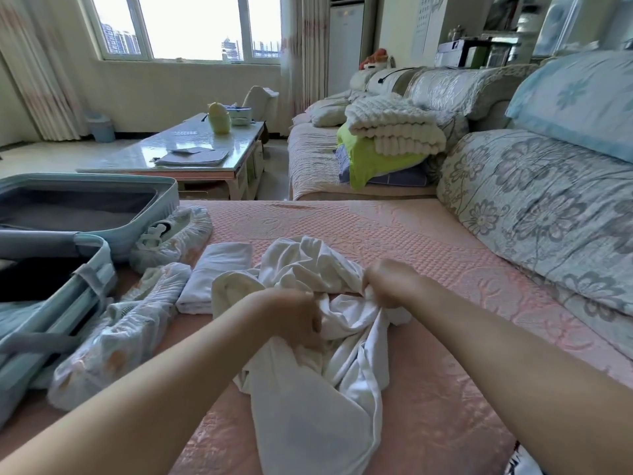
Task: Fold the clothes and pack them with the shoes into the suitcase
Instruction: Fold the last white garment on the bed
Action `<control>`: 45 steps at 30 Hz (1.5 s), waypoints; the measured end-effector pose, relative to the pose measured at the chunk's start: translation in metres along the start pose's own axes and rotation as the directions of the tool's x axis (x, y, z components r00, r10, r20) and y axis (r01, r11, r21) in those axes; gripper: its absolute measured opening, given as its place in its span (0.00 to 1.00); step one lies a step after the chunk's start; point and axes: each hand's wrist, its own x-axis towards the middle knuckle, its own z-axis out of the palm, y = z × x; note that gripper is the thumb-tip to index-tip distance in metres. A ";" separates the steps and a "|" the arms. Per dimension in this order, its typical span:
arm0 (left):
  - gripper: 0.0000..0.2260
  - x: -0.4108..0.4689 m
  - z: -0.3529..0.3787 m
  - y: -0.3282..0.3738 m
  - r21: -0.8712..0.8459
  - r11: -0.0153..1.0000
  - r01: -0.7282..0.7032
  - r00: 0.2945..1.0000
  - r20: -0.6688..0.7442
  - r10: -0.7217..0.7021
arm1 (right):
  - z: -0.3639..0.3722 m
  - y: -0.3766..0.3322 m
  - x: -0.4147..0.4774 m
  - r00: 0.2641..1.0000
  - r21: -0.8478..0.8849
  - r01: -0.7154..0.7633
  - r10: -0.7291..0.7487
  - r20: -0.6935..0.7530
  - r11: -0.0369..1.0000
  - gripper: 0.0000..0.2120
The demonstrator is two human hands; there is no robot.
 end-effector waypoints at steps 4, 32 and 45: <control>0.20 0.018 -0.005 0.011 0.088 0.994 -0.059 0.948 -0.308 0.084 | -0.014 0.012 0.012 0.994 -0.174 -0.080 0.065 -0.092 0.981 0.14; 0.41 0.048 0.012 0.082 -0.156 0.986 0.051 0.996 -0.061 -0.061 | 0.037 0.055 0.034 0.990 0.084 0.142 -0.141 -0.012 0.986 0.34; 0.08 0.023 -0.009 0.061 -0.528 0.840 -0.124 0.918 0.260 0.299 | 0.007 0.045 -0.007 0.899 0.264 -0.052 -0.070 0.433 0.963 0.06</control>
